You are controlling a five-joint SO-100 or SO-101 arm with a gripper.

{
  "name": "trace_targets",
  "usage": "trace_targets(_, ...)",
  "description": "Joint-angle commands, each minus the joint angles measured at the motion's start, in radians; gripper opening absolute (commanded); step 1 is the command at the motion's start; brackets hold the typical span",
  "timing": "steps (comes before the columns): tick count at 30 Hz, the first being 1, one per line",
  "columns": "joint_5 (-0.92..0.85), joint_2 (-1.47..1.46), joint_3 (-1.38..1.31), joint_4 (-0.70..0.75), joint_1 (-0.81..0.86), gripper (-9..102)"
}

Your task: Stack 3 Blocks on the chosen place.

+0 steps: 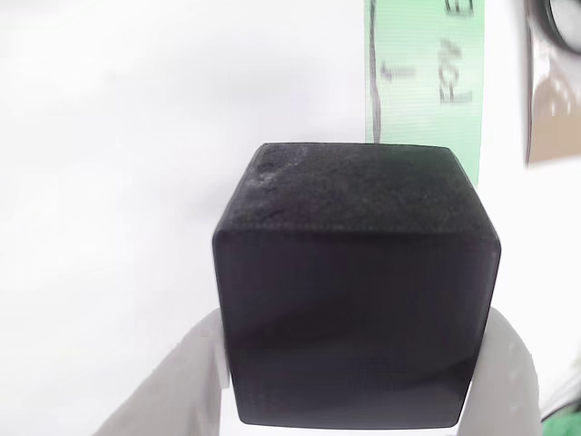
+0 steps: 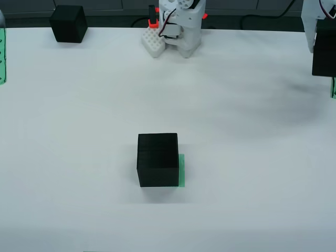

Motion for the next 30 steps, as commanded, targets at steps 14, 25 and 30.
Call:
trace_targets(14, -0.325, 0.333, 0.181, -0.003, 0.563, 18)
trace_targets(25, -0.531, 0.376, 0.206, -0.028, 0.841, 18)
trace_targets(30, -0.506, 0.322, 0.137, -0.025, 1.020, 18)
